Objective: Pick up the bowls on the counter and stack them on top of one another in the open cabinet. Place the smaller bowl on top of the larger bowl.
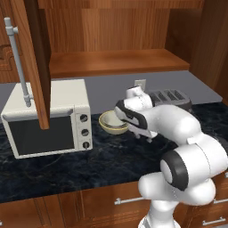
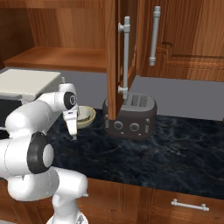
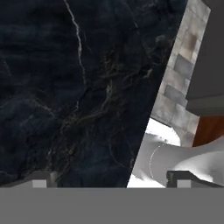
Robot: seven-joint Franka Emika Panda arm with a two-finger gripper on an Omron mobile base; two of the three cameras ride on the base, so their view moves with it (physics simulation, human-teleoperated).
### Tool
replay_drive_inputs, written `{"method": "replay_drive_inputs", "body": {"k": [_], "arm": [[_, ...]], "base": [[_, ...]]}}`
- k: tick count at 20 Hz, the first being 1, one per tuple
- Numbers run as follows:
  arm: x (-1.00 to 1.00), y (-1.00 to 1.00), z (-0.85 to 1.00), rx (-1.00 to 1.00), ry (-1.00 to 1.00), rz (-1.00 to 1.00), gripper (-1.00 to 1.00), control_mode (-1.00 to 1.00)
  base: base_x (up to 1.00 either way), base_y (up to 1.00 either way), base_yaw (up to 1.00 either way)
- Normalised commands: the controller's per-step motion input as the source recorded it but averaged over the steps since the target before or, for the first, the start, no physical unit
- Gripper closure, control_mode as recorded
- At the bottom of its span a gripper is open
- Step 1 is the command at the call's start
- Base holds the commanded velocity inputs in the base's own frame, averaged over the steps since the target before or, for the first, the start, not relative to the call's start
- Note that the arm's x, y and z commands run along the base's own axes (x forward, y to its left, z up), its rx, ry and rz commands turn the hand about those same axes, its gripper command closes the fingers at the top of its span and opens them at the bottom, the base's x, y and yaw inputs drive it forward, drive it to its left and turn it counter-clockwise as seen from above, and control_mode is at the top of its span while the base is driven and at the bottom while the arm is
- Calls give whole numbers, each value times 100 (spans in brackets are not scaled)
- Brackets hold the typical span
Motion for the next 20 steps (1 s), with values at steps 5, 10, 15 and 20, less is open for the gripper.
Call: {"method": "replay_drive_inputs", "body": {"k": [5, 10, 15, 20], "arm": [[-70, -28, 19, 8, -12, -1, -100, -100], [-50, -28, 30, 21, -32, -2, -100, -100], [11, 2, 12, 17, -24, -1, -100, -100], [45, 32, 0, 11, -17, 0, -100, -100]], "base": [[0, 0, 0], [0, 0, 0], [0, 0, 0], [0, 0, 0]]}}
